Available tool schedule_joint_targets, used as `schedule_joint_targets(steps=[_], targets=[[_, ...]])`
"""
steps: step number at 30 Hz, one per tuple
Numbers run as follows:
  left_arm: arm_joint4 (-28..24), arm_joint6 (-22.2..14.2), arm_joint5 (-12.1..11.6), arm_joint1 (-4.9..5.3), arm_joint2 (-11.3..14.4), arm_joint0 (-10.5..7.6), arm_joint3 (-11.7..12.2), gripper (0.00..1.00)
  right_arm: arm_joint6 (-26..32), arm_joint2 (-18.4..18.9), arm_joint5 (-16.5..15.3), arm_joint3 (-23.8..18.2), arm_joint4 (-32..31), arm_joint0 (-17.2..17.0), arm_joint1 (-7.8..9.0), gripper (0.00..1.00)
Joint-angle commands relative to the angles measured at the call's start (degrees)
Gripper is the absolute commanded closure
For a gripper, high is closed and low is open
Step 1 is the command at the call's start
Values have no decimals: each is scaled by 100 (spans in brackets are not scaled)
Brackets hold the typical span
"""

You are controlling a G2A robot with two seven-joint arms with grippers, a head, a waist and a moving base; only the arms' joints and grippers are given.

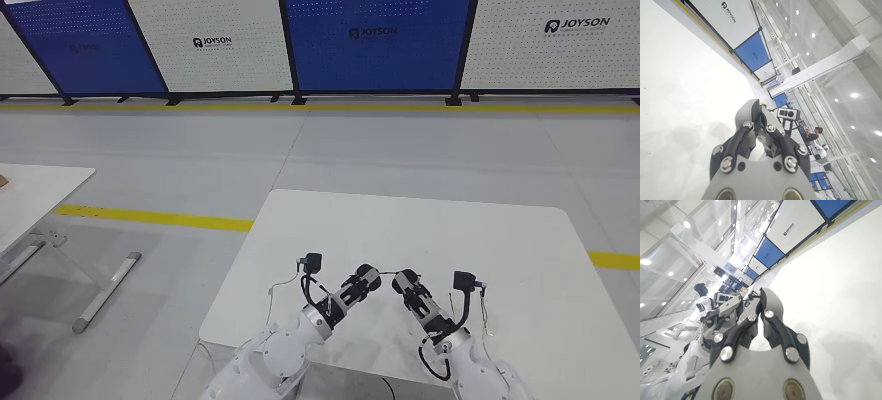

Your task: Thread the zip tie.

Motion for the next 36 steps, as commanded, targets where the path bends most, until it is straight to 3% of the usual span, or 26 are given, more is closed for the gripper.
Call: schedule_joint_targets(steps=[1, 13, 14, 15, 17, 22, 30, 36], targets=[[3, 2, 5, 0, 2, -2, 3, 100, -3, 0, -6, 5, 9, 0, -1, 100], [-10, 13, 5, -1, -6, -14, 8, 100, 28, -21, -20, 18, 60, 18, -5, 100], [-18, 20, 8, -1, -8, -13, 5, 93, 25, -22, -16, 18, 58, 18, -6, 100], [-21, 25, 11, -1, -9, -12, 3, 69, 22, -23, -12, 17, 56, 19, -6, 100], [-31, 31, 13, -1, -12, -9, -2, 60, 18, -24, 0, 17, 50, 21, -7, 100], [-27, 27, 27, 0, -17, -10, -7, 67, 19, -29, 11, 20, 51, 29, -8, 100], [4, 4, 69, 3, -22, -16, -5, 98, -12, -36, 10, 34, 67, 42, -14, 100], [13, 0, 84, 1, -11, -28, 13, 100, -29, -35, 4, 39, 70, 46, -16, 100]])
